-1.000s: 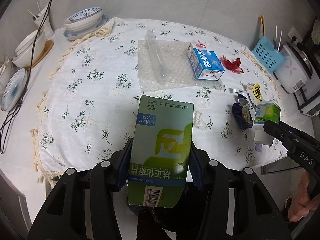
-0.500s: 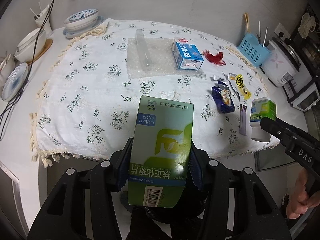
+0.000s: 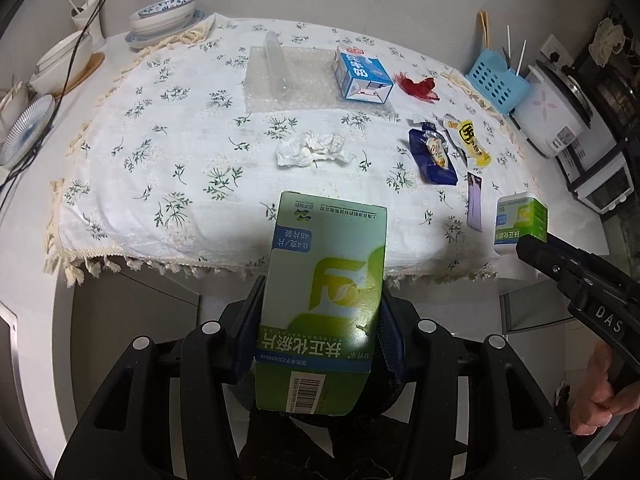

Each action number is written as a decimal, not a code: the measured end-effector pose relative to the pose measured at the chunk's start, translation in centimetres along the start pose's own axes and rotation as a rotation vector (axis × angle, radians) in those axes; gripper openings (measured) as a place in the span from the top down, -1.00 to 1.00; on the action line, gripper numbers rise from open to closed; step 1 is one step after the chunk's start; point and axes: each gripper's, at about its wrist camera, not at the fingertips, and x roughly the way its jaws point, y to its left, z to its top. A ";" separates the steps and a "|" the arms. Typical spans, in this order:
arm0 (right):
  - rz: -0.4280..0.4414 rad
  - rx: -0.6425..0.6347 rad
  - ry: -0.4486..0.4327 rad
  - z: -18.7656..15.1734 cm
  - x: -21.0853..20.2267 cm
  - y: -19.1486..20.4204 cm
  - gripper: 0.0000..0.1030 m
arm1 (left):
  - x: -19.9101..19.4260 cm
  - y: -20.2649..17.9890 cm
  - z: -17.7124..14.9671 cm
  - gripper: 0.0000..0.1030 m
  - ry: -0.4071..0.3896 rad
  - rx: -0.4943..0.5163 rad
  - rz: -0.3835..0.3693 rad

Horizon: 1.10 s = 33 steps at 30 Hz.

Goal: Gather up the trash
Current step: 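Lift the box and bottle and carry both toward the table edge, then lower the left tool over the black bin and open it to drop the box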

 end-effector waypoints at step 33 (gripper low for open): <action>0.024 -0.020 0.173 -8.2 10.2 -0.6 0.19 | 11.3 -0.1 -7.2 0.04 0.145 0.083 0.008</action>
